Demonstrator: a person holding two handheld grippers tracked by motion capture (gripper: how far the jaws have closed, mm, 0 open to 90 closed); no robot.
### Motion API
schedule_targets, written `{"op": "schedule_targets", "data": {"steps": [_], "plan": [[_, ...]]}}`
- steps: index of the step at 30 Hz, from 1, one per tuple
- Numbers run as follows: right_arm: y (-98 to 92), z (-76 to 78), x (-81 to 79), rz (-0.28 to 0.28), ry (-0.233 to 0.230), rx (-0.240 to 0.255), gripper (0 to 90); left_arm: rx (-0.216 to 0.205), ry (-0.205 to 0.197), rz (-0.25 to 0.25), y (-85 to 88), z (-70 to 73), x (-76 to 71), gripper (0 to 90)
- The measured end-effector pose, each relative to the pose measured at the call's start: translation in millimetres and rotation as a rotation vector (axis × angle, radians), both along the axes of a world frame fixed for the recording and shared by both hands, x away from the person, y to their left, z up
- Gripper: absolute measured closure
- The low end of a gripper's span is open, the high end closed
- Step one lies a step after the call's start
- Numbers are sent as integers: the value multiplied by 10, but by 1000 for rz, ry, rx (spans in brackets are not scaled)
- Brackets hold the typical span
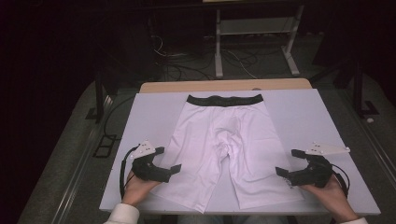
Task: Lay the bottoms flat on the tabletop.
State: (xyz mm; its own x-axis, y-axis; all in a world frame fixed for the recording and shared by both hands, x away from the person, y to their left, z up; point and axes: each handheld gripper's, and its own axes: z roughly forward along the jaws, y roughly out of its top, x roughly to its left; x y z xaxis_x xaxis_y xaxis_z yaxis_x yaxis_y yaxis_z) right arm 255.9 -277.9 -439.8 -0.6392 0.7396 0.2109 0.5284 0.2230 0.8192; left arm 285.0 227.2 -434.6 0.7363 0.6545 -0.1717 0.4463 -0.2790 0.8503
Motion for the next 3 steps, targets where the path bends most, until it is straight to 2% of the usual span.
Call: {"op": "schedule_targets", "data": {"steps": [3], "plan": [[9,-4,0,8,-6,-6,0,6,-4,-6,-5,0,1,0]]}}
